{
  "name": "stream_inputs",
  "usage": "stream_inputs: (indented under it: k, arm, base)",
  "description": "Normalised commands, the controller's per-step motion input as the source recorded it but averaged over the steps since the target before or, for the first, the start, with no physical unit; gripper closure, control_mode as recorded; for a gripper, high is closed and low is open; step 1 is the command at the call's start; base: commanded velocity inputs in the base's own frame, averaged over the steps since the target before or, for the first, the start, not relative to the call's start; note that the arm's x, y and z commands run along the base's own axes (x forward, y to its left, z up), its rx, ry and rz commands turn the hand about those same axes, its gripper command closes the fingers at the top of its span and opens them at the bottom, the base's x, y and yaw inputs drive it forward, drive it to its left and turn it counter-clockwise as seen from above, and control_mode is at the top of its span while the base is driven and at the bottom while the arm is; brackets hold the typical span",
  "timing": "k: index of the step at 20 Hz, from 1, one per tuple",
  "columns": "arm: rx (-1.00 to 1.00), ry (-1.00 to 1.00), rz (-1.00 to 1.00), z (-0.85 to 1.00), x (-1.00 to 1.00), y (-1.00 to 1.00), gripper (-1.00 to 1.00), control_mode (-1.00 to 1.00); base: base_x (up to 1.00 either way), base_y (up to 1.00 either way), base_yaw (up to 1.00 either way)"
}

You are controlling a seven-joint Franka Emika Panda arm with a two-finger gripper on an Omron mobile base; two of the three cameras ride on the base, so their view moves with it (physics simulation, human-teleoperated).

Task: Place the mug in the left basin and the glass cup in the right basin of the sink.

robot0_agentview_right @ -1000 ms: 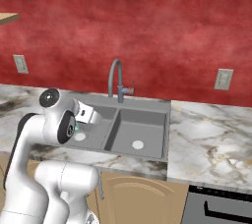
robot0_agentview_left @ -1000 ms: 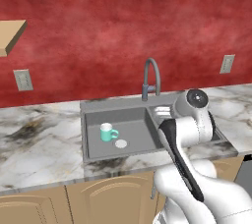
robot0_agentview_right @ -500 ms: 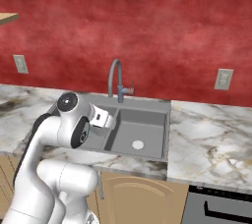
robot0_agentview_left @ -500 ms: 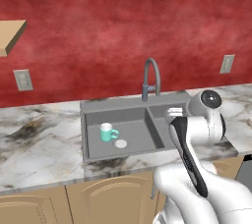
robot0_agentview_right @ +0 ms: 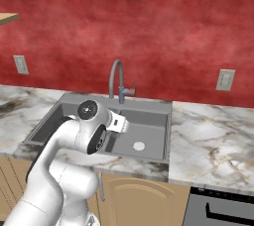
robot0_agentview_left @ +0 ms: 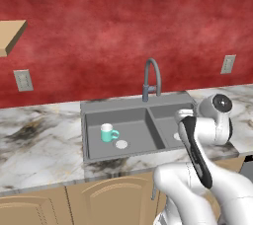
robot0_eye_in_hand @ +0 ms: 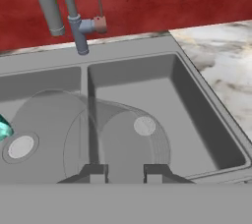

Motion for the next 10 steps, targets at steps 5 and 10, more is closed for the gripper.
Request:
stream_inputs:
  k: [5, 10]
  arm:
    - [0.00, 0.00, -0.01, -0.15, 0.46, -0.30, 1.00, -1.00]
    - [0.00, 0.01, 0.00, -0.20, 0.53, -0.26, 1.00, -1.00]
  base:
    - [0.00, 0.00, 0.00]
    - [0.00, 0.00, 0.00]
